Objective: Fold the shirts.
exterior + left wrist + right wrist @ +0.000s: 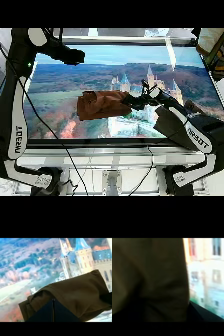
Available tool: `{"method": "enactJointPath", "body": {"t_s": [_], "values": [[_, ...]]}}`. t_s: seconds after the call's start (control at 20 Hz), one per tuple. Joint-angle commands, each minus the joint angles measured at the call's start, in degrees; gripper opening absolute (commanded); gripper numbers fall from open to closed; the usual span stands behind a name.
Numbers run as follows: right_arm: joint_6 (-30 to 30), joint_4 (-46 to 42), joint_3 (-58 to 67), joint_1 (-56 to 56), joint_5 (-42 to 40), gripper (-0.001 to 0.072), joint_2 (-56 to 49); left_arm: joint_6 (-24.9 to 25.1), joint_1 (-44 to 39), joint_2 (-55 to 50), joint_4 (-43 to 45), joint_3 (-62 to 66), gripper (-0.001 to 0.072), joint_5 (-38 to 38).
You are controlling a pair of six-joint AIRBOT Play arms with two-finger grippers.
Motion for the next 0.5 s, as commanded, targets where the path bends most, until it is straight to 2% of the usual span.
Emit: {"method": "enactJointPath", "body": {"t_s": [0.0,0.05,0.1,0.3,0.45], "values": [[-12.57,19.54,-0.2,1.4,-6.12,0.034,-0.98,0.07,0.0,0.04,-0.22,-0.02,0.0013,-0.02],[-15.98,23.54,-0.2,1.57,-6.62,0.0083,-0.98,0.07,0.0,0.04,-0.24,-0.02,0.0013,-0.17],[-18.12,26.29,-0.2,1.64,-7.02,0.0036,-0.98,0.07,0.0,0.04,-0.22,-0.02,0.0012,-0.7],[-22.99,26.82,2.25,0.39,-7.3,0.0027,-0.33,0.07,0.0,0.04,-0.2,-0.02,0.0013,-2.4],[-22.82,16.17,6.25,-4.42,-6.82,0.0026,5.03,0.09,0.0,0.04,-0.17,-0.02,0.0013,-2.64]]}}
